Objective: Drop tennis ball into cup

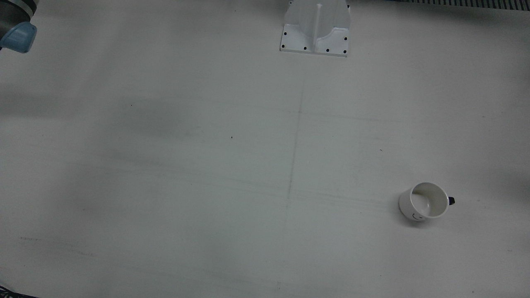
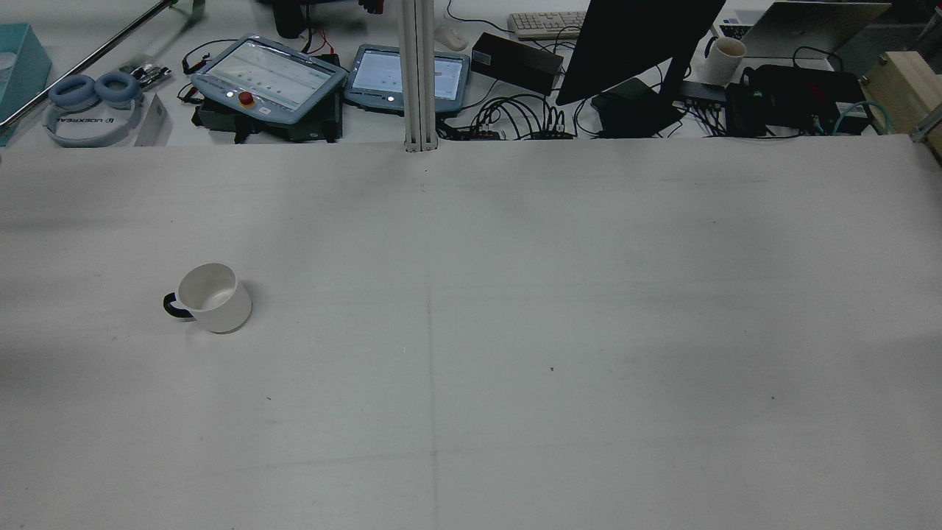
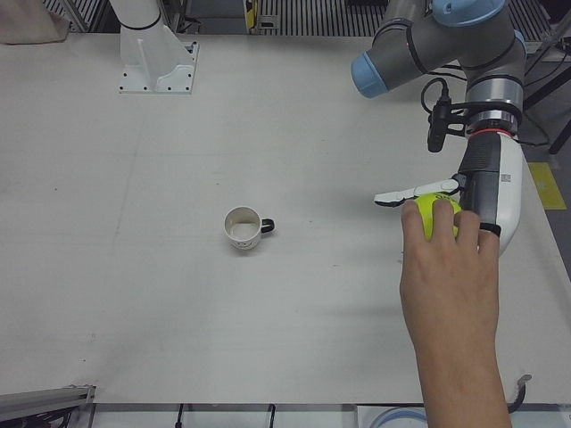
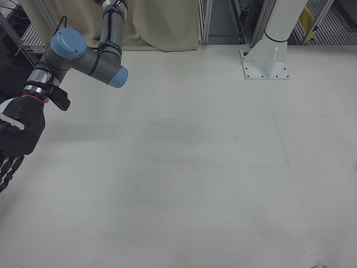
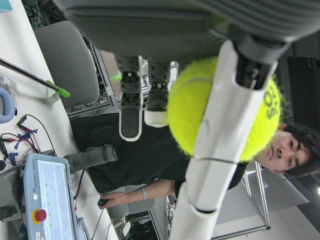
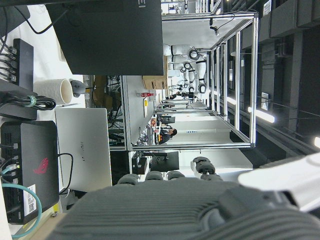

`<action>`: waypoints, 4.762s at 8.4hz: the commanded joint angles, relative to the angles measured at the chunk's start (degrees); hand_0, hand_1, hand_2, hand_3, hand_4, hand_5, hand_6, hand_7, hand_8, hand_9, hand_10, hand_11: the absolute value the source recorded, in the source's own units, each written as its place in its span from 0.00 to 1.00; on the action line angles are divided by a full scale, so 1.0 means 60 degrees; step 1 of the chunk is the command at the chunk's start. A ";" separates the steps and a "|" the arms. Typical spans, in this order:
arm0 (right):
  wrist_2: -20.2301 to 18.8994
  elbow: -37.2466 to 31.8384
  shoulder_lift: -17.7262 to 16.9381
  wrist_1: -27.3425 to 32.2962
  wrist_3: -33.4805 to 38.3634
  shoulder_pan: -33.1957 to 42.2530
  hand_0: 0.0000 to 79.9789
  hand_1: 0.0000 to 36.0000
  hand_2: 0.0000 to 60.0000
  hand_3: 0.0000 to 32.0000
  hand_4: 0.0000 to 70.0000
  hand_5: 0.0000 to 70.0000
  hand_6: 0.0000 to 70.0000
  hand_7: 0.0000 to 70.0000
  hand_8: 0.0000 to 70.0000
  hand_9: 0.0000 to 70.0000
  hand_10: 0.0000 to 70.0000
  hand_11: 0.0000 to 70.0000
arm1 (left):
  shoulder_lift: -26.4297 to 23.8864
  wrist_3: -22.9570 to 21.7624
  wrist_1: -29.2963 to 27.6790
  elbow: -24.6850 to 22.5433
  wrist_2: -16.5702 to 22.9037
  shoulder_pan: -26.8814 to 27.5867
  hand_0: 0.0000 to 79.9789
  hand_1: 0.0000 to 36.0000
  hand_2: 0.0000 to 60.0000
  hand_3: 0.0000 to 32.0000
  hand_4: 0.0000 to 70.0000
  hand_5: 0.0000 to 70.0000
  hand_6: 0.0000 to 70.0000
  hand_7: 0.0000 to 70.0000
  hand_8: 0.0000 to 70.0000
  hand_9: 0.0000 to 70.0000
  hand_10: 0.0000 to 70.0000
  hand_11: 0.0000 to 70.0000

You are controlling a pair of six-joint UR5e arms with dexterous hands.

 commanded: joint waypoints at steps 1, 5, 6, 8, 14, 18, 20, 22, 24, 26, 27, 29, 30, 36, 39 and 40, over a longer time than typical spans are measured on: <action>0.0000 0.0014 0.0000 0.0000 0.0000 0.0011 0.00 0.00 0.00 0.00 0.00 0.00 0.00 0.00 0.00 0.00 0.00 0.00 | -0.0052 -0.0148 -0.0092 -0.0706 0.0156 0.0699 1.00 0.91 0.03 0.00 0.62 0.41 1.00 1.00 0.74 0.99 0.35 0.55; 0.0000 0.0000 0.0000 0.0000 0.0000 -0.0003 0.00 0.00 0.00 0.00 0.00 0.00 0.00 0.00 0.00 0.00 0.00 0.00 | 0.0006 -0.0193 0.0023 -0.1690 0.0187 0.2619 1.00 0.84 0.25 0.00 0.57 0.31 1.00 1.00 0.71 0.96 0.29 0.46; 0.0000 0.0000 0.0000 0.0000 0.0000 -0.0003 0.00 0.00 0.00 0.00 0.00 0.00 0.00 0.00 0.00 0.00 0.00 0.00 | 0.0006 -0.0223 0.0140 -0.1882 0.0158 0.3205 0.99 0.80 0.27 0.00 0.56 0.29 0.95 1.00 0.68 0.96 0.29 0.45; 0.0000 -0.0015 0.0000 0.0014 0.0000 -0.0003 0.00 0.00 0.00 0.00 0.00 0.00 0.00 0.00 0.00 0.00 0.00 0.00 | 0.0006 -0.0179 0.0156 -0.1898 0.0128 0.4116 0.78 0.71 0.41 0.00 0.53 0.28 1.00 1.00 0.69 0.95 0.28 0.43; 0.0000 -0.0029 0.0000 0.0015 0.0000 -0.0003 0.00 0.00 0.00 0.00 0.00 0.00 0.00 0.00 0.00 0.00 0.00 0.00 | 0.0592 0.0554 -0.0444 -0.1885 -0.0878 0.5306 0.71 0.61 0.44 0.00 0.53 0.25 0.93 1.00 0.68 0.95 0.27 0.42; 0.0000 -0.0029 0.0000 0.0014 0.0015 -0.0003 0.00 0.00 0.00 0.00 0.00 0.00 0.00 0.00 0.00 0.00 0.00 0.00 | 0.0504 0.0583 -0.0518 -0.1825 -0.1498 0.5321 0.74 0.66 0.49 0.00 0.57 0.28 1.00 1.00 0.69 0.96 0.27 0.42; 0.0000 -0.0015 0.0000 0.0014 0.0000 -0.0003 0.00 0.00 0.00 0.00 0.00 0.00 0.00 0.00 0.00 0.00 0.00 0.00 | 0.0504 0.0583 -0.0532 -0.1723 -0.1513 0.5496 0.75 0.69 0.43 0.00 0.58 0.24 0.85 1.00 0.65 0.94 0.26 0.40; 0.0000 -0.0015 0.0000 0.0014 0.0000 -0.0003 0.00 0.00 0.00 0.00 0.00 0.00 0.00 0.00 0.00 0.00 0.00 0.00 | 0.0606 0.0568 -0.0722 -0.1708 -0.1498 0.5511 0.76 0.75 0.24 0.00 0.34 0.16 0.44 0.82 0.22 0.37 0.08 0.15; 0.0000 -0.0015 0.0000 0.0000 0.0000 -0.0003 0.00 0.00 0.00 0.00 0.00 0.00 0.00 0.00 0.00 0.00 0.00 0.00 | 0.0606 0.0583 -0.0826 -0.1694 -0.1483 0.5511 0.80 0.91 0.16 0.00 0.16 0.07 0.01 0.40 0.00 0.06 0.01 0.06; 0.0000 -0.0015 0.0000 0.0015 0.0000 -0.0003 0.00 0.00 0.00 0.00 0.00 0.00 0.00 0.00 0.00 0.00 0.00 0.00 | 0.0650 0.0583 -0.1030 -0.1694 -0.1410 0.5511 0.74 0.89 0.30 0.00 0.04 0.07 0.02 0.29 0.00 0.04 0.00 0.01; 0.0000 -0.0015 0.0000 0.0000 0.0000 -0.0003 0.00 0.00 0.00 0.00 0.00 0.00 0.00 0.00 0.00 0.00 0.00 0.00 | 0.0650 0.0583 -0.1031 -0.1694 -0.1410 0.5526 0.74 0.91 0.28 0.00 0.00 0.06 0.00 0.26 0.00 0.03 0.00 0.00; 0.0000 -0.0015 0.0000 0.0015 0.0000 -0.0003 0.00 0.00 0.00 0.00 0.00 0.00 0.00 0.00 0.00 0.00 0.00 0.00 | 0.0650 0.0554 -0.1031 -0.1694 -0.1396 0.5511 0.76 0.91 0.22 0.00 0.00 0.08 0.01 0.22 0.00 0.02 0.00 0.00; 0.0000 -0.0015 0.0000 0.0015 0.0000 -0.0003 0.00 0.00 0.00 0.00 0.00 0.00 0.00 0.00 0.00 0.00 0.00 0.00 | 0.0665 0.0553 -0.1031 -0.1694 -0.1396 0.5511 0.75 0.90 0.23 0.00 0.00 0.08 0.02 0.20 0.00 0.02 0.00 0.00; 0.0000 -0.0015 0.0000 0.0000 0.0000 -0.0003 0.00 0.00 0.00 0.00 0.00 0.00 0.00 0.00 0.00 0.00 0.00 0.00 | 0.0519 0.0070 -0.0022 -0.1754 -0.1337 0.3745 0.78 0.94 0.32 0.00 0.00 0.12 0.16 0.24 0.02 0.03 0.00 0.01; 0.0000 -0.0015 0.0000 0.0015 0.0000 -0.0003 0.00 0.00 0.00 0.00 0.00 0.00 0.00 0.00 0.00 0.00 0.00 0.00 | -0.0270 0.0085 0.0391 -0.0235 -0.1279 0.2336 0.97 1.00 0.18 0.00 0.00 0.11 0.02 0.27 0.00 0.03 0.00 0.01; 0.0000 0.0000 0.0000 0.0000 0.0000 -0.0003 0.00 0.00 0.00 0.00 0.00 0.00 0.00 0.00 0.00 0.00 0.00 0.00 | -0.0867 0.0085 0.0405 0.0409 -0.1264 0.1810 0.97 1.00 0.20 0.00 0.00 0.11 0.02 0.28 0.00 0.03 0.00 0.01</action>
